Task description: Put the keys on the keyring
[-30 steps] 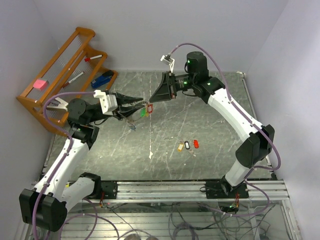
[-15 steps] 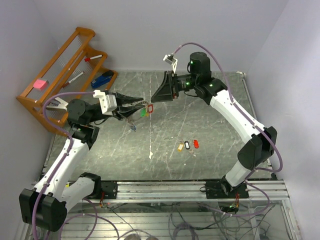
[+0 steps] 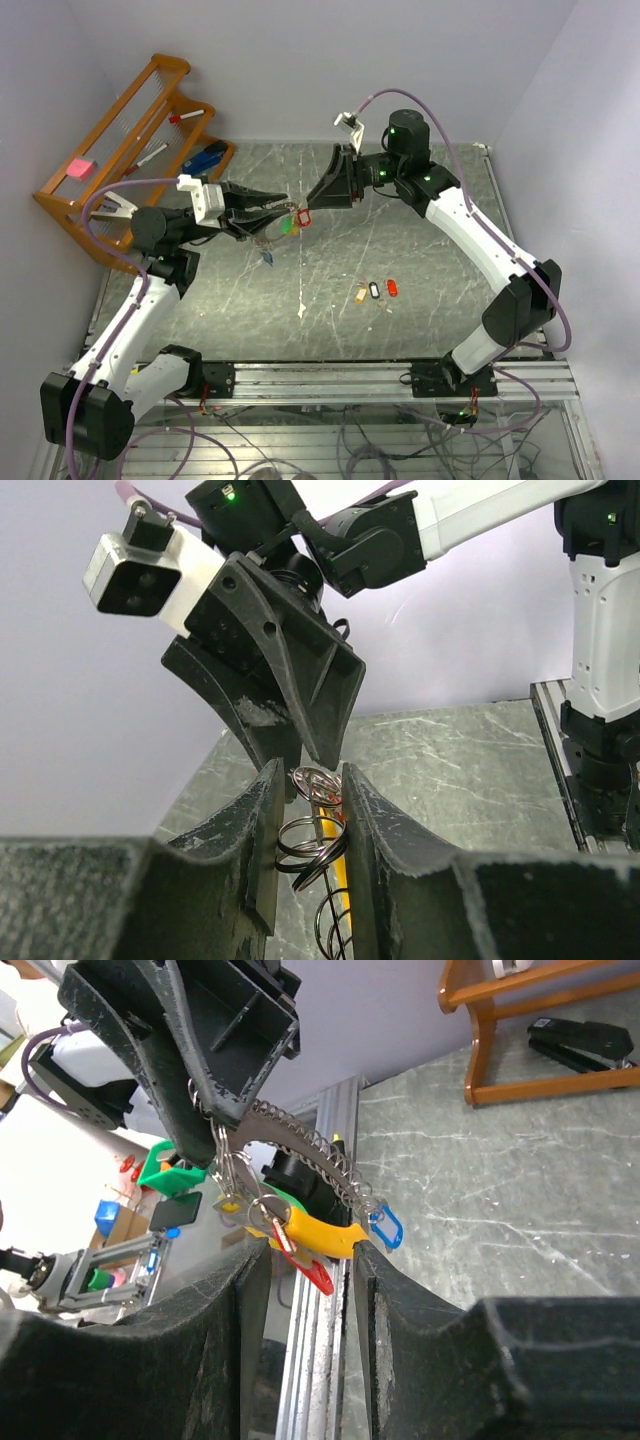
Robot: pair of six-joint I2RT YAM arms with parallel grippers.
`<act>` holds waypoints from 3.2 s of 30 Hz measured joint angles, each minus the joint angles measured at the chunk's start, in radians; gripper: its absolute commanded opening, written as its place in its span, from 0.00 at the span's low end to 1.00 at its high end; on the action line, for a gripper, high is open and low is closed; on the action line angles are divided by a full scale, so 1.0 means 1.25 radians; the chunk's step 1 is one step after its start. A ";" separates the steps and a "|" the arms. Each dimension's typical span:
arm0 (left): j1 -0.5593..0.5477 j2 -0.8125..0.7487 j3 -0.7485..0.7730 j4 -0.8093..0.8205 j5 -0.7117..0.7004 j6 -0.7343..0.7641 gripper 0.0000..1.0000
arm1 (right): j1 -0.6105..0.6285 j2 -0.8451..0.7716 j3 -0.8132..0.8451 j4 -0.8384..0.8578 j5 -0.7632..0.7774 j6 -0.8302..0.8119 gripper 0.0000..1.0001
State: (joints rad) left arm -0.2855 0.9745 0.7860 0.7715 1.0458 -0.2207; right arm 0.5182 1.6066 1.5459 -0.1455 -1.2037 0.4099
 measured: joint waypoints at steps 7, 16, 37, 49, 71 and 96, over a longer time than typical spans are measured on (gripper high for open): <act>0.000 0.005 0.000 0.016 -0.013 -0.014 0.07 | 0.000 -0.042 -0.039 0.026 -0.004 0.012 0.39; -0.001 0.015 0.000 0.045 -0.040 -0.050 0.07 | 0.000 -0.067 -0.104 0.133 -0.007 0.076 0.39; -0.004 0.020 -0.010 0.081 -0.122 -0.148 0.07 | 0.011 -0.034 -0.211 0.348 0.027 0.108 0.42; -0.005 0.020 -0.011 0.095 -0.165 -0.184 0.07 | 0.049 0.027 -0.251 0.572 0.060 0.206 0.42; -0.005 0.019 -0.012 0.101 -0.215 -0.214 0.07 | 0.063 0.108 -0.277 0.921 0.088 0.414 0.05; -0.003 0.018 -0.015 0.093 -0.190 -0.180 0.07 | 0.041 0.107 -0.273 0.939 0.004 0.467 0.00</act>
State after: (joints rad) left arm -0.2897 0.9966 0.7673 0.8883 0.8082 -0.4461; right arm 0.5694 1.7397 1.2053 1.0286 -1.1992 0.9939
